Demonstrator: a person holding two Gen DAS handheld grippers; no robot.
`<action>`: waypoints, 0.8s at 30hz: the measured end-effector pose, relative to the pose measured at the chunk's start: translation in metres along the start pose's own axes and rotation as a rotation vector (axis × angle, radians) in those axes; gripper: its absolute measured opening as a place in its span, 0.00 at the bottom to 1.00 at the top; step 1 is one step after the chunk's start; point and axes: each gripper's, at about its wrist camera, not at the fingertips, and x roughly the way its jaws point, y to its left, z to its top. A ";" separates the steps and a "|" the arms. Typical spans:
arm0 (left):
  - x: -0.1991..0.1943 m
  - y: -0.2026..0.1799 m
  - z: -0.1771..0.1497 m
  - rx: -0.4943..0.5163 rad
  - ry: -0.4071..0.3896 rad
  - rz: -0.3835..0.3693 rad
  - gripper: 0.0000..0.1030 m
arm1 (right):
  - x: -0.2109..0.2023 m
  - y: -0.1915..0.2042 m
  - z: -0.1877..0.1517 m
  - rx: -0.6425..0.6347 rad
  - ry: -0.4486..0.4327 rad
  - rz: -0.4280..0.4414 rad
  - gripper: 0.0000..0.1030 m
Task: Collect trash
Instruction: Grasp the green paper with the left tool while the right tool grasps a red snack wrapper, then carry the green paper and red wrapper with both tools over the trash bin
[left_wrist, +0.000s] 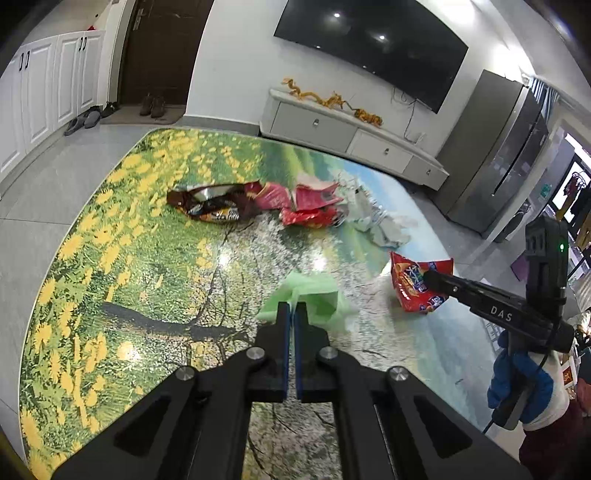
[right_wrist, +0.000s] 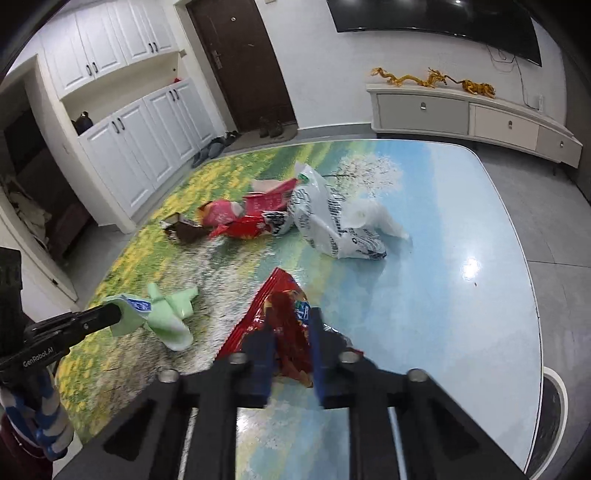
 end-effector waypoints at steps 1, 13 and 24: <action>-0.004 -0.002 0.000 0.001 -0.006 -0.003 0.01 | -0.005 0.001 0.000 -0.001 -0.010 0.007 0.09; -0.039 -0.040 0.010 0.056 -0.062 -0.049 0.01 | -0.090 -0.022 -0.007 0.068 -0.168 0.005 0.09; -0.033 -0.111 0.022 0.173 -0.068 -0.124 0.01 | -0.159 -0.090 -0.033 0.195 -0.270 -0.109 0.09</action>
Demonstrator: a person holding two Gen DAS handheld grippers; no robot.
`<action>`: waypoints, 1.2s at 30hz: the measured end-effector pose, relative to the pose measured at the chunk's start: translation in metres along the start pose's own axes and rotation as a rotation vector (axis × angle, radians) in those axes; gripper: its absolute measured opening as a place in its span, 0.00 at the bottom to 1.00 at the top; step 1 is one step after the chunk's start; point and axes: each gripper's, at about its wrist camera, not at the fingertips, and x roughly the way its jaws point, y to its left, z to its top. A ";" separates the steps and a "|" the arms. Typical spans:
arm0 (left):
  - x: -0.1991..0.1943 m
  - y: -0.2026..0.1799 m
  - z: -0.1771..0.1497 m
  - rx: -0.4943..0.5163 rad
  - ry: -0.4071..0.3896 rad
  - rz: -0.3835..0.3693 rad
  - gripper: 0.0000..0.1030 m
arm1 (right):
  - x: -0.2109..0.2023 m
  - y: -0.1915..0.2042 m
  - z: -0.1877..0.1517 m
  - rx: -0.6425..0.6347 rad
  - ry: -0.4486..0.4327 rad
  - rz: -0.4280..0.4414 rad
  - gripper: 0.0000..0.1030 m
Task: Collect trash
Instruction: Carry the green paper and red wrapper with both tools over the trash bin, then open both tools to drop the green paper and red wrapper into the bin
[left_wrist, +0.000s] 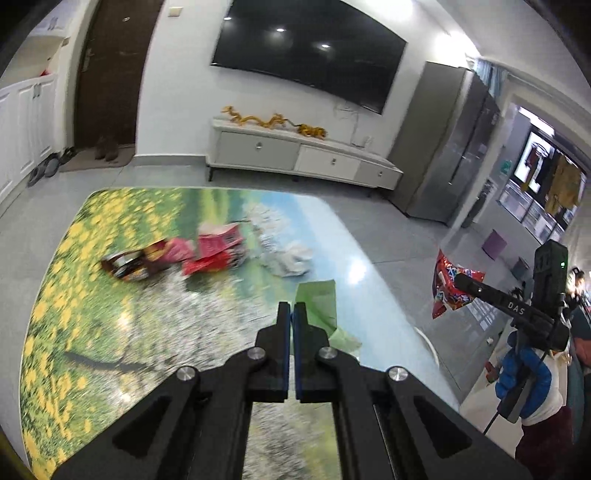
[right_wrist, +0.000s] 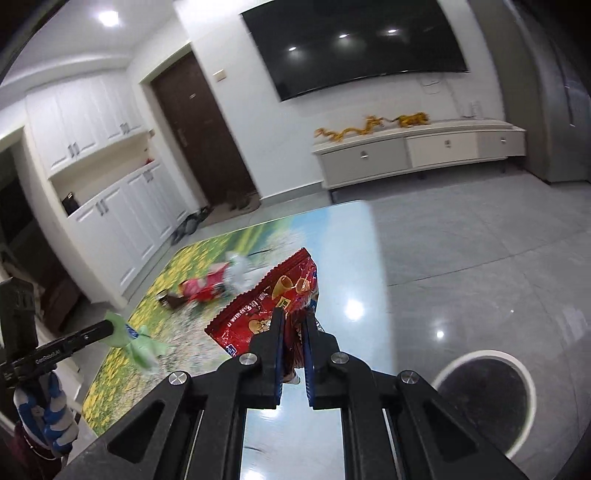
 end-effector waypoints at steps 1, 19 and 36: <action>0.004 -0.008 0.003 0.012 0.002 -0.013 0.01 | -0.006 -0.010 -0.001 0.015 -0.008 -0.018 0.09; 0.155 -0.194 0.019 0.244 0.185 -0.260 0.01 | -0.034 -0.171 -0.045 0.289 0.014 -0.253 0.09; 0.281 -0.271 -0.015 0.241 0.460 -0.354 0.03 | -0.006 -0.254 -0.089 0.470 0.100 -0.346 0.42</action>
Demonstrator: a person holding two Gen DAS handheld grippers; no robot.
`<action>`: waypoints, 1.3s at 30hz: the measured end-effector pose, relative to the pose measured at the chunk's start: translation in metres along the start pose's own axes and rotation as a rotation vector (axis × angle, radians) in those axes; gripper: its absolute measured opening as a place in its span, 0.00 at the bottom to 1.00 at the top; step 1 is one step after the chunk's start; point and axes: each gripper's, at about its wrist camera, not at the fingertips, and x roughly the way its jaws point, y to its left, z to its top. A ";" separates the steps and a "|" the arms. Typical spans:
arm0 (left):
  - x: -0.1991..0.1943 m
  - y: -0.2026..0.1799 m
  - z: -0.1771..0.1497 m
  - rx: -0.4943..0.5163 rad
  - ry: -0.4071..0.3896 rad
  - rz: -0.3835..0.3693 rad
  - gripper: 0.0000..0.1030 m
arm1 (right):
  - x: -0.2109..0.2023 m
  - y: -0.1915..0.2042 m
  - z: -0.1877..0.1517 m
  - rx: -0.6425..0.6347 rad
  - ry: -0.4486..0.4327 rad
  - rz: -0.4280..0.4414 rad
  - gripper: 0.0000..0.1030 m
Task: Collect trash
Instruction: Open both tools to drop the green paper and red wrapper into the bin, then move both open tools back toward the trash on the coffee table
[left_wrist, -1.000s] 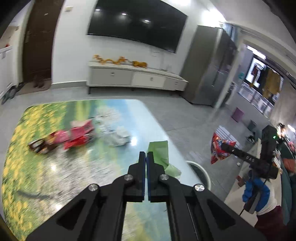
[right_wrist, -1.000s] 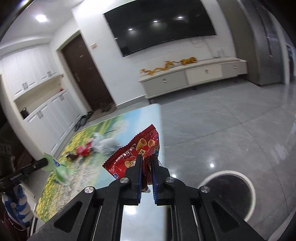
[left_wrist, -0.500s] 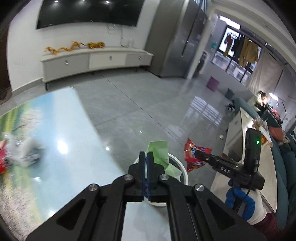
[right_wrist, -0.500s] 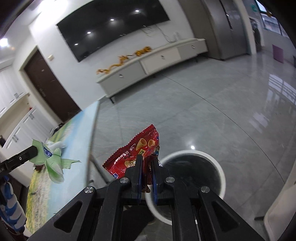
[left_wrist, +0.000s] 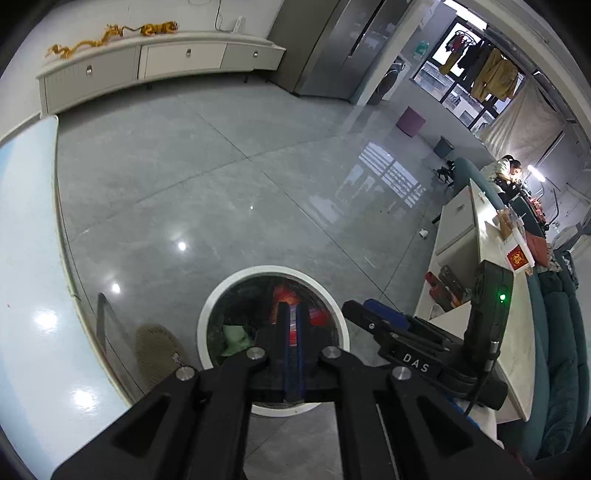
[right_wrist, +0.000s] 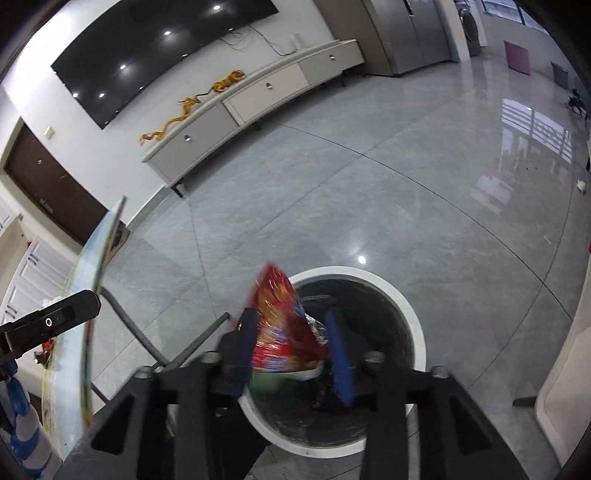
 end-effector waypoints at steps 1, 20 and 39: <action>0.000 0.000 -0.001 -0.002 0.001 -0.003 0.03 | 0.001 -0.002 0.001 0.002 0.002 -0.003 0.43; -0.101 0.011 -0.035 -0.014 -0.164 0.107 0.04 | -0.060 0.046 -0.001 -0.054 -0.104 0.035 0.46; -0.239 0.067 -0.124 -0.149 -0.357 0.160 0.04 | -0.147 0.182 -0.017 -0.312 -0.223 0.116 0.48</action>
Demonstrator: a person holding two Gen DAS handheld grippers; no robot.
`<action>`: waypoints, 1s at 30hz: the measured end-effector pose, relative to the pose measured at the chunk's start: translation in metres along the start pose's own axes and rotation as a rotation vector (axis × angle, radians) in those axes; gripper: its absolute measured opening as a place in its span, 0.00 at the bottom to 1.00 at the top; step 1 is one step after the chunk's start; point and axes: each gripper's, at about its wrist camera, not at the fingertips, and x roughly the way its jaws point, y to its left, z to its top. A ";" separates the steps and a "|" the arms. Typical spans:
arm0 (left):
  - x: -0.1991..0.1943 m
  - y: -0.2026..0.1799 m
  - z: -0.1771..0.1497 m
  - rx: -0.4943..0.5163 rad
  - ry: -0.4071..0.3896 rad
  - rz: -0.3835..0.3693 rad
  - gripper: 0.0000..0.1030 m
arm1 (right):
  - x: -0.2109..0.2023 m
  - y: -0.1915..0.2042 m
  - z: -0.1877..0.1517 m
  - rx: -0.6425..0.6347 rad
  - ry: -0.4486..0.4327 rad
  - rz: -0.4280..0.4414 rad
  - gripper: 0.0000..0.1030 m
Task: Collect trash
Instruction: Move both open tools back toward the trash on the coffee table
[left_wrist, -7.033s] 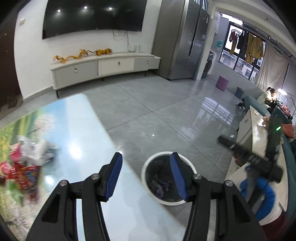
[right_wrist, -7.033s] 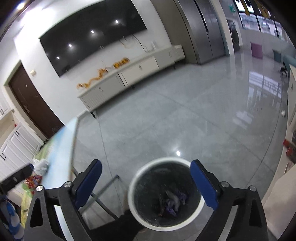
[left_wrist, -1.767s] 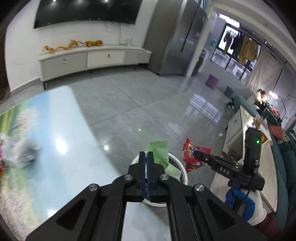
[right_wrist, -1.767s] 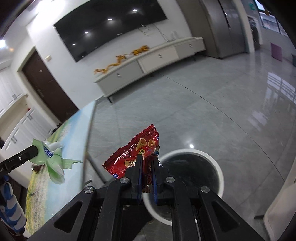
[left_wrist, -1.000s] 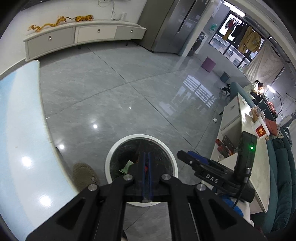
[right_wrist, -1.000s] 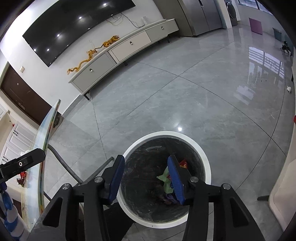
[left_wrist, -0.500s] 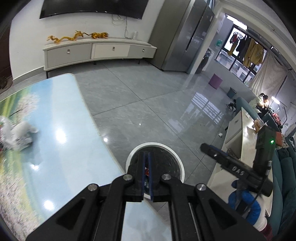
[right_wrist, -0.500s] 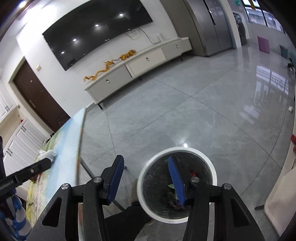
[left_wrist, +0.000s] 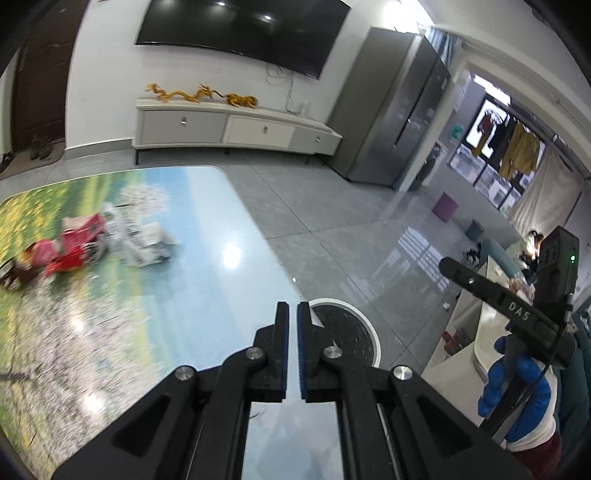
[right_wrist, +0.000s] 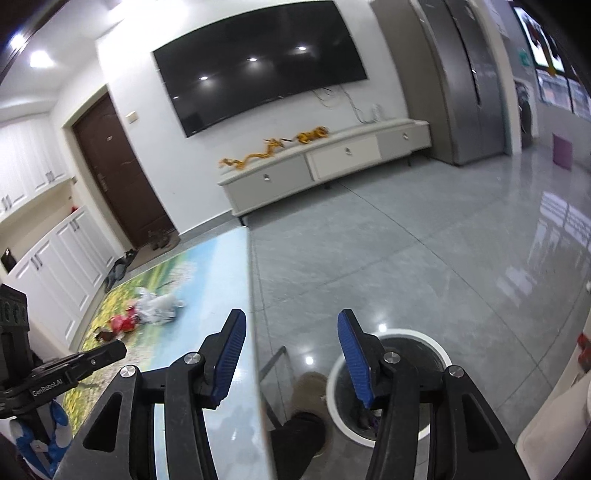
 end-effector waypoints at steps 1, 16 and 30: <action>-0.008 0.005 -0.003 -0.010 -0.011 0.005 0.04 | -0.002 0.007 0.002 -0.013 -0.004 0.005 0.49; -0.129 0.128 -0.048 -0.220 -0.242 0.179 0.66 | -0.010 0.121 0.005 -0.204 -0.017 0.110 0.53; -0.153 0.234 -0.083 -0.364 -0.222 0.363 0.65 | 0.044 0.167 -0.007 -0.268 0.077 0.184 0.55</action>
